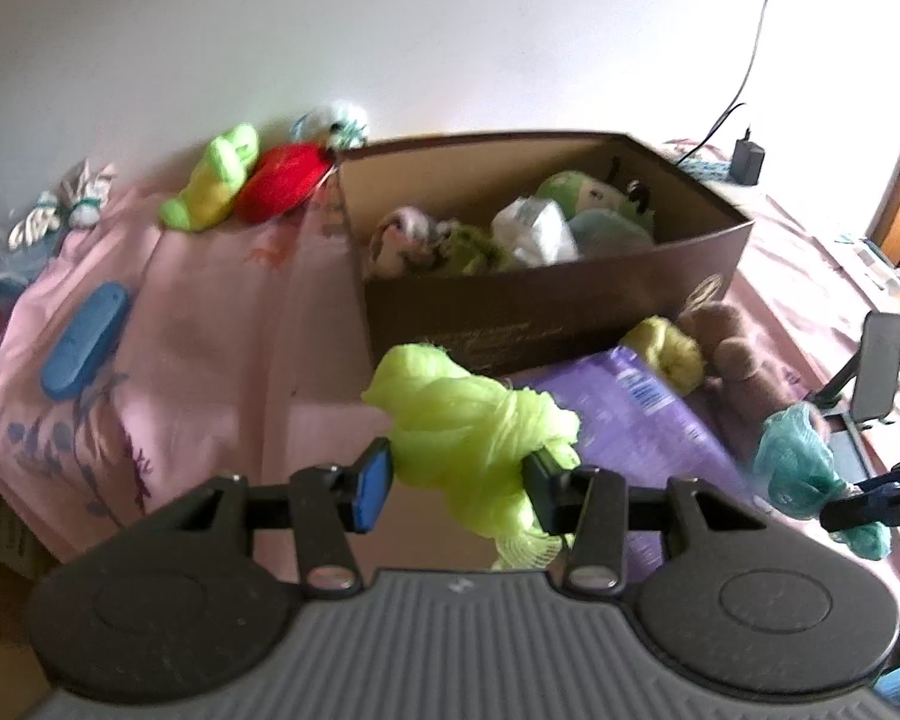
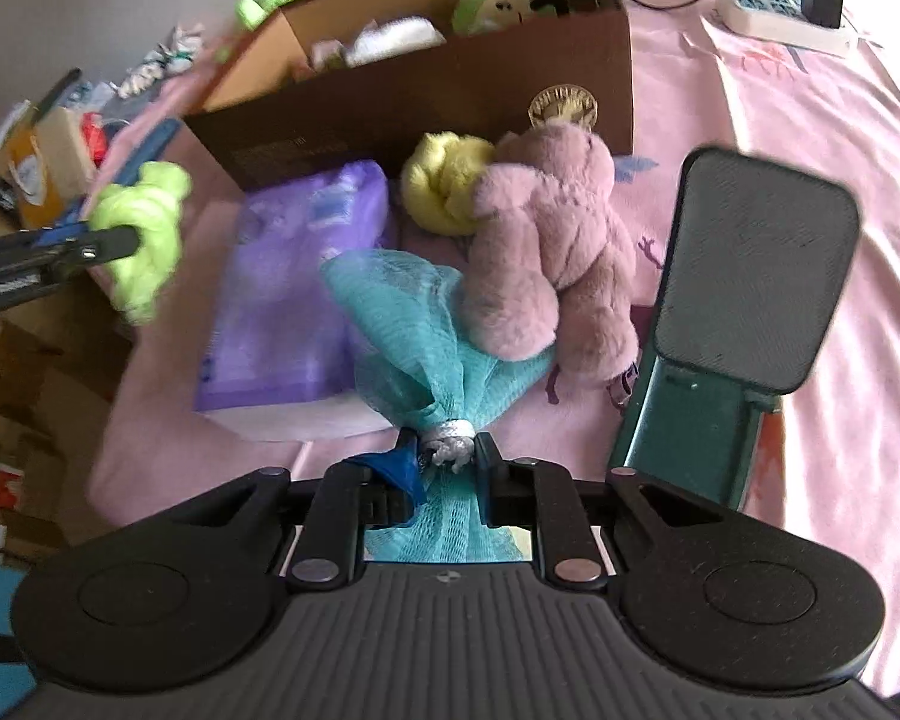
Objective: Organize soft objects
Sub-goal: 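Carry both items into the brown box and open both tools to release them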
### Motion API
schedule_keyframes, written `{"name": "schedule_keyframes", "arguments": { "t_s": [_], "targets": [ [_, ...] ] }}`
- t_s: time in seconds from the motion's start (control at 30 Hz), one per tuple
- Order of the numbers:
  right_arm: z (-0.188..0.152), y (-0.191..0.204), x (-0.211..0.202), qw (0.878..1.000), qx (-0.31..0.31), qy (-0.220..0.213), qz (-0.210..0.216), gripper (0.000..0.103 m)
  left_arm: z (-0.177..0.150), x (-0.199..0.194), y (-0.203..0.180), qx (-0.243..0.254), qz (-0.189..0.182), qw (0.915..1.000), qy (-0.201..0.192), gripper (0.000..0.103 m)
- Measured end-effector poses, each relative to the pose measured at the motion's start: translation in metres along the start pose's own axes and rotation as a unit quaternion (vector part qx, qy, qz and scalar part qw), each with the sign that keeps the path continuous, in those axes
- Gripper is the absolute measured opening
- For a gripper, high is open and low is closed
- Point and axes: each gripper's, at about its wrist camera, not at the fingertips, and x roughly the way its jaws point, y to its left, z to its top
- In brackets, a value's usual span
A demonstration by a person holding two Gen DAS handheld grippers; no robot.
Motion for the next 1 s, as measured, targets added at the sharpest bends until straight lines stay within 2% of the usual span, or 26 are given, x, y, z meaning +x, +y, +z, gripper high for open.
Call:
{"name": "schedule_keyframes", "arguments": {
  "t_s": [0.17, 0.37, 0.47, 0.63, 0.73, 0.83, 1.0],
  "targets": [
    [0.022, 0.006, -0.032, 1.000, 0.002, -0.021, 0.020, 0.000, 0.023, -0.009, -0.010, 0.027, -0.013, 0.9993, -0.021, 0.047],
    [0.074, 0.013, -0.076, 0.997, -0.027, -0.073, 0.030, 0.000, 0.064, -0.022, -0.018, 0.064, -0.033, 0.9958, -0.058, 0.047],
    [0.106, 0.020, -0.093, 0.994, -0.046, -0.097, 0.030, 0.000, 0.088, -0.025, -0.021, 0.088, -0.021, 0.9925, -0.082, 0.047],
    [0.161, 0.030, -0.106, 0.985, -0.087, -0.151, 0.009, 0.000, 0.123, -0.020, -0.018, 0.100, -0.009, 0.9894, -0.105, 0.047],
    [0.183, 0.028, -0.093, 0.980, -0.091, -0.175, 0.002, 0.000, 0.137, -0.005, -0.013, 0.093, -0.004, 0.9898, -0.108, 0.047],
    [0.199, 0.023, -0.063, 0.979, -0.081, -0.186, 0.000, 0.000, 0.144, 0.018, -0.009, 0.086, 0.010, 0.9906, -0.106, 0.048],
    [0.213, 0.009, -0.013, 0.983, -0.055, -0.173, 0.012, 0.000, 0.150, 0.065, 0.002, 0.059, 0.015, 0.9954, -0.074, 0.048]
  ]
}}
